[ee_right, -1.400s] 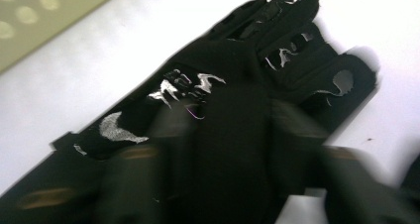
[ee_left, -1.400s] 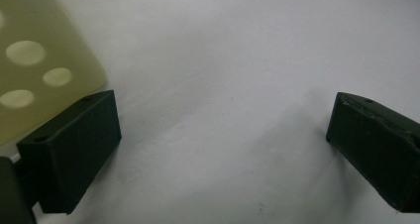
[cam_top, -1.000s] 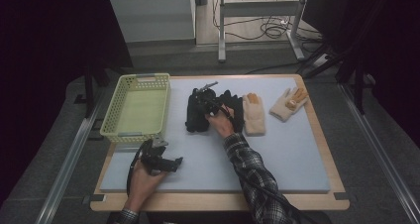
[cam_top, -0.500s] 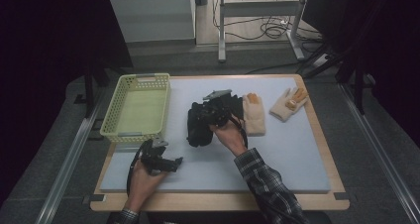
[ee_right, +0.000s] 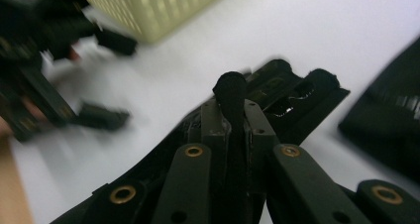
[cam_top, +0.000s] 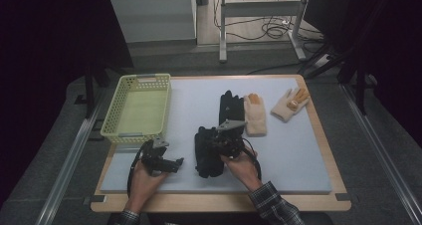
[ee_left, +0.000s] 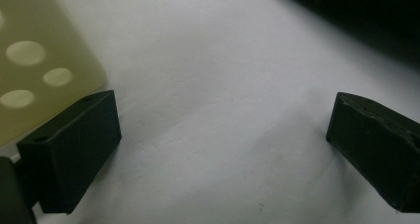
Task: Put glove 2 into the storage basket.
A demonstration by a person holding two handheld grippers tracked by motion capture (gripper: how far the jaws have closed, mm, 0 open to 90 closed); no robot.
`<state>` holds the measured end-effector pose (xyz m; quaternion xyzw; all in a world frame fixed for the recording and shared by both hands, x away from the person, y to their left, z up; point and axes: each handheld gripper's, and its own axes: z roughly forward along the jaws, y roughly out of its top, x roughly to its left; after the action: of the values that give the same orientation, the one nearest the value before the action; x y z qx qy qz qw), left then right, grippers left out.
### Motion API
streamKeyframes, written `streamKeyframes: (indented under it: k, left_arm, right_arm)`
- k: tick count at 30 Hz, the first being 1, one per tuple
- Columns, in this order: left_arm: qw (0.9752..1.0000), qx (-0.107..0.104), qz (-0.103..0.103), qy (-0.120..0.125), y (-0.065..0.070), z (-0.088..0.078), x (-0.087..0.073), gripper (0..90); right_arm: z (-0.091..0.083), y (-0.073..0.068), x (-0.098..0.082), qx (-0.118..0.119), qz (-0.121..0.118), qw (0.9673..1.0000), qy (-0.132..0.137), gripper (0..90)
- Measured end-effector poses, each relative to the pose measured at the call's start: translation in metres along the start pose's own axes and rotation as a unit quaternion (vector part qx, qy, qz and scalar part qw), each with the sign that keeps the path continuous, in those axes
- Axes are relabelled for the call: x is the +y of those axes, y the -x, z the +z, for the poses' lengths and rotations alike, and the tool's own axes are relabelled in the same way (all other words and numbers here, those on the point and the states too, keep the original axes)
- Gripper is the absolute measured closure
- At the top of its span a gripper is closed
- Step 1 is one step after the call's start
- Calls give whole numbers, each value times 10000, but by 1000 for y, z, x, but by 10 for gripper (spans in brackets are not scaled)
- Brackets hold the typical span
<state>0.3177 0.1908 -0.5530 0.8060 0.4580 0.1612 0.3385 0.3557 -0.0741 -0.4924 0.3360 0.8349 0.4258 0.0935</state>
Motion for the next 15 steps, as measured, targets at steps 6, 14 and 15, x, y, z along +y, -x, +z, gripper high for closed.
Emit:
streamKeyframes:
  k: [6, 14, 15]
  left_arm:
    - [10000, 2, -16, 19, 0, 0, 0, 8]
    - [10000, -1, 11, -6, 0, 0, 0, 8]
    - [10000, 0, -7, -4, 0, 0, 0, 8]
  right_arm:
    - [4, 8, -21, -22, -99, 9997, -204, 519]
    - [-22, 46, 3, -393, -115, 9992, 23, 441]
    - [-22, 52, 5, -476, -132, 9988, -3, 447]
